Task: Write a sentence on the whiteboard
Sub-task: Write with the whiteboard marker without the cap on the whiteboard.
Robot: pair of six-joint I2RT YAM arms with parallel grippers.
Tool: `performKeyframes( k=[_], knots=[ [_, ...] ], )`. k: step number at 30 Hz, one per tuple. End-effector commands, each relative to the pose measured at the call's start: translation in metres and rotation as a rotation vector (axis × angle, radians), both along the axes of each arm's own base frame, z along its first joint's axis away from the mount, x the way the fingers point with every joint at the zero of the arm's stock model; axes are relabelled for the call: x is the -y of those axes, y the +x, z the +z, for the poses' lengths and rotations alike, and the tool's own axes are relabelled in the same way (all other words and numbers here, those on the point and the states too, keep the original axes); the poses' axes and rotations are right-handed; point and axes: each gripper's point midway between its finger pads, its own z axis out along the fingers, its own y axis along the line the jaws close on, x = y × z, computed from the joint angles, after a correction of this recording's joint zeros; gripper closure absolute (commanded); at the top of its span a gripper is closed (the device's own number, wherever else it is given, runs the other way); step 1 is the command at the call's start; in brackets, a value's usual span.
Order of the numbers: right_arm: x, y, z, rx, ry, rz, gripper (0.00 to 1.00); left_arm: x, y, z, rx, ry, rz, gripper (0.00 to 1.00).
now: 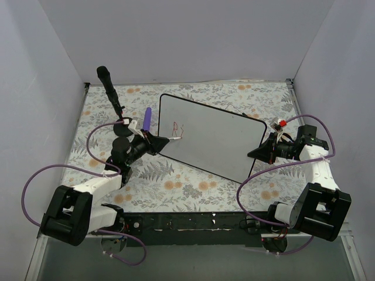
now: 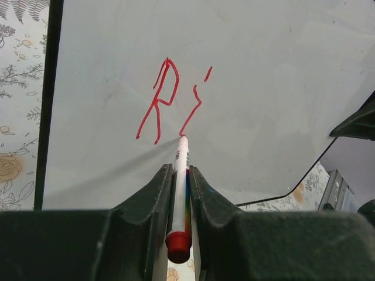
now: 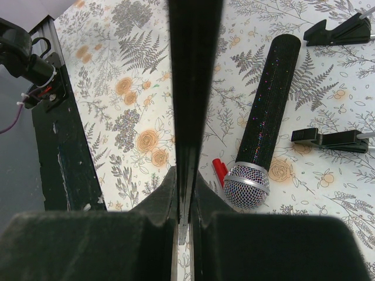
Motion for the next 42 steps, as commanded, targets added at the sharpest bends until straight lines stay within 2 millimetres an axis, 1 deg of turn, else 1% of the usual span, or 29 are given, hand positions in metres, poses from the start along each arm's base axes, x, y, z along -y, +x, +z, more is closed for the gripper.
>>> performKeyframes(
  k=[1, 7, 9, 11, 12, 14, 16, 20, 21, 27, 36, 42],
  knots=[
    [0.001, 0.007, 0.002, 0.081, -0.050, 0.022, 0.99, 0.006, 0.005, 0.019, 0.042, -0.026, -0.020, 1.00],
    [0.001, 0.007, 0.002, 0.083, -0.051, 0.022, 0.99, 0.011, 0.002, 0.034, 0.063, -0.061, -0.055, 1.00],
    [0.002, 0.007, 0.001, 0.079, -0.053, 0.020, 0.99, 0.012, -0.005, 0.046, 0.091, -0.076, -0.074, 1.00],
    [0.001, 0.007, 0.002, 0.081, -0.050, 0.022, 0.99, 0.011, -0.010, 0.049, 0.090, -0.076, -0.081, 1.00],
    [0.001, 0.007, 0.002, 0.081, -0.050, 0.022, 0.99, 0.009, -0.015, 0.059, 0.119, -0.080, -0.086, 1.00],
    [0.001, 0.006, 0.002, 0.081, -0.052, 0.023, 0.99, 0.008, -0.019, 0.060, 0.116, -0.071, -0.084, 1.00],
    [0.001, 0.007, 0.002, 0.083, -0.051, 0.023, 0.99, 0.006, -0.024, 0.067, 0.136, -0.074, -0.086, 1.00],
    [0.001, 0.007, 0.002, 0.084, -0.054, 0.022, 0.99, 0.005, -0.030, 0.067, 0.142, -0.080, -0.090, 1.00],
    [0.001, 0.007, 0.001, 0.082, -0.054, 0.022, 0.99, 0.005, -0.031, 0.063, 0.132, -0.081, -0.090, 1.00],
    [0.001, 0.006, 0.001, 0.079, -0.053, 0.022, 0.99, 0.004, -0.033, 0.055, 0.113, -0.082, -0.086, 1.00],
    [0.001, 0.007, 0.000, 0.078, -0.052, 0.024, 0.99, 0.004, -0.036, 0.053, 0.118, -0.094, -0.089, 1.00],
    [0.001, 0.006, 0.000, 0.074, -0.054, 0.024, 0.99, 0.005, -0.036, 0.055, 0.133, -0.103, -0.087, 1.00]
  ],
)
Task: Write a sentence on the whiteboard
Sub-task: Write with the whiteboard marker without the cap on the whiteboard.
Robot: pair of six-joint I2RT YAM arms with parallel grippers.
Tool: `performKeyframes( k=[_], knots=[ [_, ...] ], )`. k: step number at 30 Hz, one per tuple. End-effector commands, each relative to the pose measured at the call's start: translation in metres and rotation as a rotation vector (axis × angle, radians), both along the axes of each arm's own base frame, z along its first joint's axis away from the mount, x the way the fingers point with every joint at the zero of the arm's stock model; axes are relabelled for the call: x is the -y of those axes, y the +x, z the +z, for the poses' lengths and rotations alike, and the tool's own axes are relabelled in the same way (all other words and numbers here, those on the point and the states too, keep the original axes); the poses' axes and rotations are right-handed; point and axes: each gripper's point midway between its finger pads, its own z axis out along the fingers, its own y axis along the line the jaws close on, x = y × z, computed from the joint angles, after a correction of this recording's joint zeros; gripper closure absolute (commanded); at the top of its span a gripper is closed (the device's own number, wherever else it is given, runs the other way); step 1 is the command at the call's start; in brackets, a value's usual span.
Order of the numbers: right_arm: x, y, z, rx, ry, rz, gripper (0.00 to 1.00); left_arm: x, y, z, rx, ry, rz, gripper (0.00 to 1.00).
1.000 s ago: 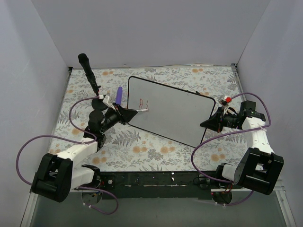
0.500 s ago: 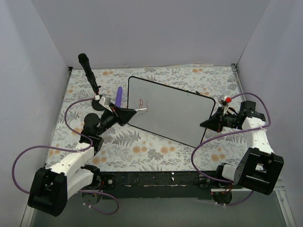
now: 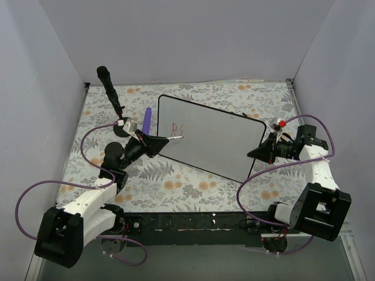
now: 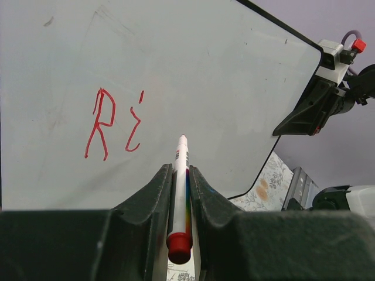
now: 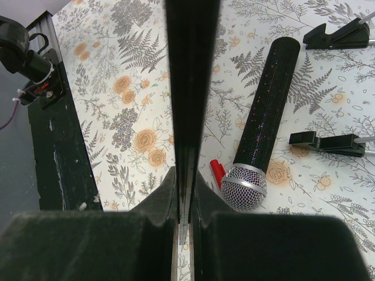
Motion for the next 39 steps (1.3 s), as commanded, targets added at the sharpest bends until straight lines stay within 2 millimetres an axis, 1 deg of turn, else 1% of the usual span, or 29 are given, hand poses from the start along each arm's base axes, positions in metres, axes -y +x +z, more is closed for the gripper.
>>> performKeyframes(
  k=[1, 3, 6, 7, 9, 10, 11, 12, 13, 15, 18, 21, 32, 39],
  knots=[
    [0.002, 0.006, 0.000, 0.055, -0.048, 0.015, 0.99, 0.003, -0.004, 0.008, 0.044, -0.017, -0.010, 1.00],
    [0.002, 0.006, 0.000, 0.057, -0.047, 0.015, 0.99, 0.008, -0.005, 0.007, 0.044, -0.021, -0.023, 1.00],
    [0.002, 0.006, -0.001, 0.052, -0.048, 0.016, 0.99, 0.015, -0.002, 0.009, 0.057, -0.030, -0.024, 1.00],
    [0.002, 0.006, -0.001, 0.051, -0.050, 0.016, 0.99, 0.016, 0.000, 0.013, 0.069, -0.036, -0.023, 1.00],
    [0.002, 0.006, -0.001, 0.053, -0.050, 0.015, 0.99, 0.022, 0.005, 0.010, 0.058, -0.035, -0.023, 1.00],
    [0.002, 0.006, 0.000, 0.053, -0.049, 0.016, 0.99, 0.024, 0.008, 0.017, 0.076, -0.043, -0.025, 1.00],
    [0.001, 0.006, 0.000, 0.054, -0.051, 0.017, 0.99, 0.026, 0.013, 0.012, 0.061, -0.038, -0.019, 1.00],
    [0.001, 0.005, -0.001, 0.052, -0.048, 0.017, 0.99, 0.028, 0.015, 0.013, 0.062, -0.039, -0.020, 1.00],
    [0.001, 0.006, 0.000, 0.055, -0.048, 0.016, 0.99, 0.030, 0.017, 0.019, 0.077, -0.049, -0.021, 1.00],
    [0.001, 0.006, 0.001, 0.059, -0.049, 0.020, 0.99, 0.033, 0.023, 0.017, 0.069, -0.049, -0.013, 1.00],
    [0.001, 0.005, 0.000, 0.056, -0.050, 0.019, 0.99, 0.032, 0.031, 0.019, 0.074, -0.049, 0.016, 1.00],
    [0.001, 0.005, 0.001, 0.058, -0.048, 0.020, 0.99, 0.031, 0.034, 0.018, 0.074, -0.039, 0.032, 1.00],
    [0.001, 0.005, -0.001, 0.051, -0.050, 0.021, 0.99, 0.027, 0.035, 0.013, 0.070, 0.011, 0.053, 1.00],
    [0.001, 0.005, -0.001, 0.053, -0.050, 0.021, 0.99, 0.023, 0.043, 0.008, 0.062, 0.042, 0.089, 1.00]
  ],
)
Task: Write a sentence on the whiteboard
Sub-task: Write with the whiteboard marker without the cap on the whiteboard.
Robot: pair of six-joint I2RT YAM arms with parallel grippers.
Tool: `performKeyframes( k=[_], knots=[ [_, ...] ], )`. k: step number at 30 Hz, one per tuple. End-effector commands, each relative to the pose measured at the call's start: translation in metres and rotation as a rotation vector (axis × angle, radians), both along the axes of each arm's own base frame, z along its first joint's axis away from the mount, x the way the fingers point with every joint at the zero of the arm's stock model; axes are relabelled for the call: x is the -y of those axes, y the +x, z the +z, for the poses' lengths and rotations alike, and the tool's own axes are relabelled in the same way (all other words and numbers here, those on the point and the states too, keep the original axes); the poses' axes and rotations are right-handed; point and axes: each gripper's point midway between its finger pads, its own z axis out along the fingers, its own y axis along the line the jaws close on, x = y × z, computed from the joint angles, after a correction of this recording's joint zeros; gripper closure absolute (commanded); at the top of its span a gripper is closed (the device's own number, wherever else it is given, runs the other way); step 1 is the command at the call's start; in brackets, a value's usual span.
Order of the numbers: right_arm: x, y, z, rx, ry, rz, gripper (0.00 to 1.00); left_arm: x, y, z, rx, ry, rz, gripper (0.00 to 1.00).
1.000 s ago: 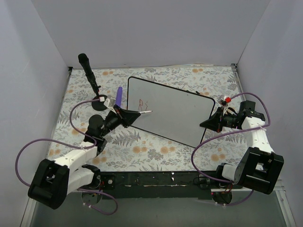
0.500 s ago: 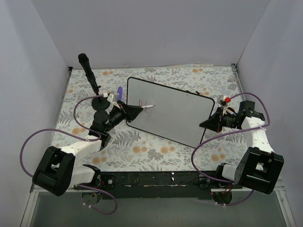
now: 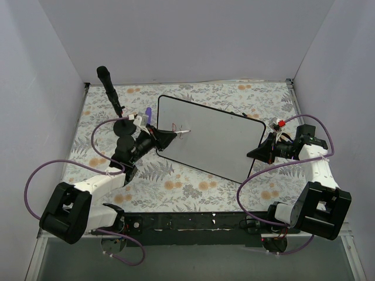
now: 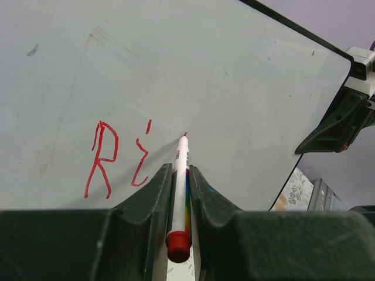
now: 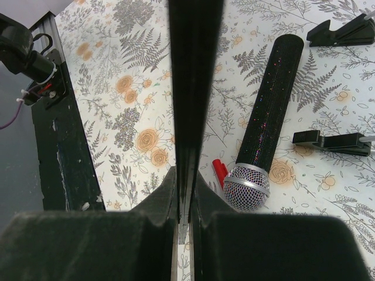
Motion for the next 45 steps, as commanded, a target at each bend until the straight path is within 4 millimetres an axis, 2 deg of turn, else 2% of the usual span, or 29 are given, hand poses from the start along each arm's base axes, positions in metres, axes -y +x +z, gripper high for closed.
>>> performKeyframes(
  k=[1, 14, 24, 29, 40, 45],
  knots=[
    [0.003, 0.006, 0.001, 0.068, -0.053, 0.013, 0.99, -0.005, 0.011, 0.016, 0.055, 0.023, 0.057, 1.00],
    [0.002, 0.006, 0.001, 0.068, -0.053, 0.015, 0.99, -0.017, 0.014, 0.017, 0.076, 0.056, 0.123, 1.00],
    [0.002, 0.006, 0.001, 0.065, -0.052, 0.017, 0.99, -0.021, 0.010, -0.005, 0.018, 0.114, 0.131, 1.00],
    [0.002, 0.005, 0.001, 0.064, -0.052, 0.017, 0.99, -0.020, 0.008, -0.010, 0.003, 0.121, 0.116, 1.00],
    [0.002, 0.006, 0.001, 0.066, -0.054, 0.016, 0.99, -0.001, -0.001, -0.019, -0.028, 0.106, -0.011, 1.00],
    [0.001, 0.006, 0.001, 0.068, -0.053, 0.018, 0.99, -0.001, -0.001, -0.022, -0.047, 0.115, -0.014, 1.00]
  ],
)
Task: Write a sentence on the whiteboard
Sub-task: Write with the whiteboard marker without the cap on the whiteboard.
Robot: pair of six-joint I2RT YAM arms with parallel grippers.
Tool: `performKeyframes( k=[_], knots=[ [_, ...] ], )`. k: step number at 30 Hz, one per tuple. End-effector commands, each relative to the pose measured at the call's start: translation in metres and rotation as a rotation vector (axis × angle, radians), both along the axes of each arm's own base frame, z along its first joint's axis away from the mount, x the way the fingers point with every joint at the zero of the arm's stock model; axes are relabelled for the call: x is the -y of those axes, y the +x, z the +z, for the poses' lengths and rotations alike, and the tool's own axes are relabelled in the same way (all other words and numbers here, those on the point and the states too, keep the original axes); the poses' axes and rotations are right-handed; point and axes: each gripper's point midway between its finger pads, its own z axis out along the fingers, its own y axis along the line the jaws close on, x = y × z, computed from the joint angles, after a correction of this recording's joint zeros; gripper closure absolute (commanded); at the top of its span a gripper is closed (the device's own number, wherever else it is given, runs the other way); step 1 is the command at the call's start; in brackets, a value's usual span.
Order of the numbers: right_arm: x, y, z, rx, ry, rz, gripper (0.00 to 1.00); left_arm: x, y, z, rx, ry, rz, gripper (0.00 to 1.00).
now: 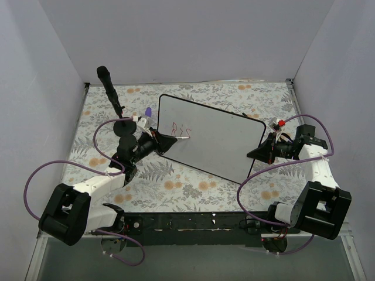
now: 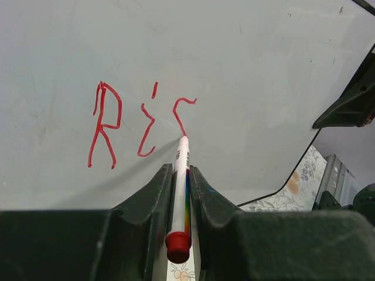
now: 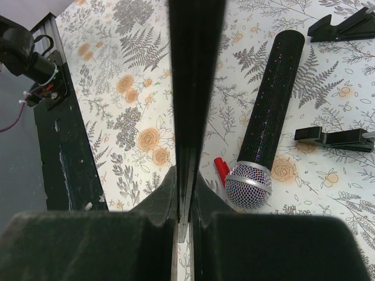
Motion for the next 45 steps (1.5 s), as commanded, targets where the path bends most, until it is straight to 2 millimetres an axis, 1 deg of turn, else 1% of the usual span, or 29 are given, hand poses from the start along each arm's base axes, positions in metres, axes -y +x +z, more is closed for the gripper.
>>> performKeyframes(
  k=[1, 5, 10, 15, 19, 22, 23, 27, 29, 30, 34, 36, 37, 38, 40, 41, 45],
  knots=[
    [0.001, 0.006, 0.002, 0.088, -0.053, 0.025, 0.99, -0.002, 0.005, 0.000, -0.001, 0.024, 0.016, 1.00],
    [0.001, 0.006, 0.002, 0.087, -0.052, 0.025, 0.99, -0.011, 0.008, -0.007, -0.026, 0.057, 0.071, 1.00],
    [0.001, 0.006, 0.001, 0.083, -0.053, 0.024, 0.99, -0.017, 0.007, -0.009, -0.032, 0.079, 0.098, 1.00],
    [0.001, 0.007, 0.001, 0.088, -0.056, 0.026, 0.99, -0.019, 0.010, -0.003, -0.014, 0.075, 0.112, 1.00],
    [0.001, 0.007, 0.001, 0.088, -0.056, 0.026, 0.99, -0.019, 0.010, 0.008, 0.010, 0.073, 0.111, 1.00],
    [0.001, 0.006, 0.002, 0.088, -0.056, 0.026, 0.99, -0.016, 0.003, 0.019, 0.038, 0.056, 0.077, 1.00],
    [0.001, 0.006, 0.002, 0.086, -0.054, 0.026, 0.99, -0.015, 0.000, 0.027, 0.059, 0.044, 0.065, 1.00],
    [0.001, 0.006, 0.001, 0.088, -0.055, 0.027, 0.99, -0.014, -0.011, 0.041, 0.084, 0.011, 0.035, 1.00],
    [0.001, 0.006, 0.002, 0.089, -0.054, 0.027, 0.99, -0.014, -0.014, 0.045, 0.084, 0.001, 0.030, 1.00],
    [0.001, 0.006, 0.002, 0.089, -0.054, 0.027, 0.99, -0.015, -0.016, 0.050, 0.094, -0.008, 0.031, 1.00],
    [0.001, 0.006, 0.002, 0.089, -0.056, 0.027, 0.99, -0.017, -0.020, 0.057, 0.097, -0.029, 0.031, 1.00],
    [0.001, 0.006, 0.002, 0.089, -0.056, 0.027, 0.99, -0.019, -0.023, 0.052, 0.077, -0.042, 0.036, 1.00],
    [0.001, 0.006, 0.002, 0.089, -0.056, 0.027, 0.99, -0.020, -0.025, 0.055, 0.085, -0.054, 0.039, 1.00],
    [0.001, 0.006, 0.002, 0.089, -0.057, 0.027, 0.99, -0.021, -0.027, 0.048, 0.063, -0.062, 0.042, 1.00],
    [0.001, 0.006, 0.002, 0.089, -0.056, 0.027, 0.99, -0.023, -0.031, 0.051, 0.072, -0.086, 0.051, 1.00],
    [0.001, 0.006, 0.002, 0.088, -0.056, 0.027, 0.99, -0.025, -0.032, 0.048, 0.065, -0.090, 0.055, 1.00],
    [0.001, 0.006, 0.001, 0.087, -0.057, 0.028, 0.99, -0.025, -0.037, 0.048, 0.052, -0.122, 0.050, 1.00]
  ],
)
